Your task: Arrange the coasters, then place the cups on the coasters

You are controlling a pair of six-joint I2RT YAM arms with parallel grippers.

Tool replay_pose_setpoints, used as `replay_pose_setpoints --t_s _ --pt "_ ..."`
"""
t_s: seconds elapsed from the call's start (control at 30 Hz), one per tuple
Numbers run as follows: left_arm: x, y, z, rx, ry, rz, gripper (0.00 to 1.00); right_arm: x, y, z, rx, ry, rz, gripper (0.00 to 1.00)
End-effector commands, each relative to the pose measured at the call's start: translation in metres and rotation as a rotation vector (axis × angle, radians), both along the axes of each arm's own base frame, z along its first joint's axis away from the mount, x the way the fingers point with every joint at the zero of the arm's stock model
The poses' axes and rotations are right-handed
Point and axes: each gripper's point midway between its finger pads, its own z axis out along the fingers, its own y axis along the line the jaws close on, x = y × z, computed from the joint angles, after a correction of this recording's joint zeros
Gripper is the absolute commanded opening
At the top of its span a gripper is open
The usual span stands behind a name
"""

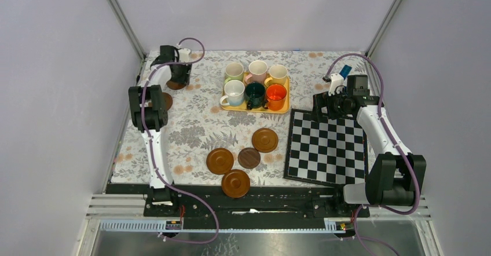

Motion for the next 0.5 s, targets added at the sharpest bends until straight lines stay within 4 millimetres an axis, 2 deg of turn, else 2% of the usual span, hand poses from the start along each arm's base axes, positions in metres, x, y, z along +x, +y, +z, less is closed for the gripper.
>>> replay_pose_setpoints --t_s 0.0,0.2,0.3,0.43,0.47 --pt "-0.039 -0.038 0.001 -0.015 0.076 -0.083 0.45 0.003 0.003 0.009 0.000 -0.034 0.012 0.98" --pt "-0.084 -0.058 -0.003 -0.036 0.143 -0.120 0.39 0.002 0.004 0.012 0.004 -0.044 0.017 0.98" --pt "-0.108 -0.061 -0.007 -0.048 0.178 -0.128 0.38 0.002 0.004 0.014 0.004 -0.051 0.018 0.98" --pt "-0.150 -0.065 -0.018 -0.062 0.231 -0.154 0.37 0.001 0.004 0.015 0.004 -0.059 0.018 0.98" --pt "-0.159 -0.073 -0.020 -0.063 0.238 -0.176 0.37 0.001 0.004 0.017 0.006 -0.063 0.019 0.98"
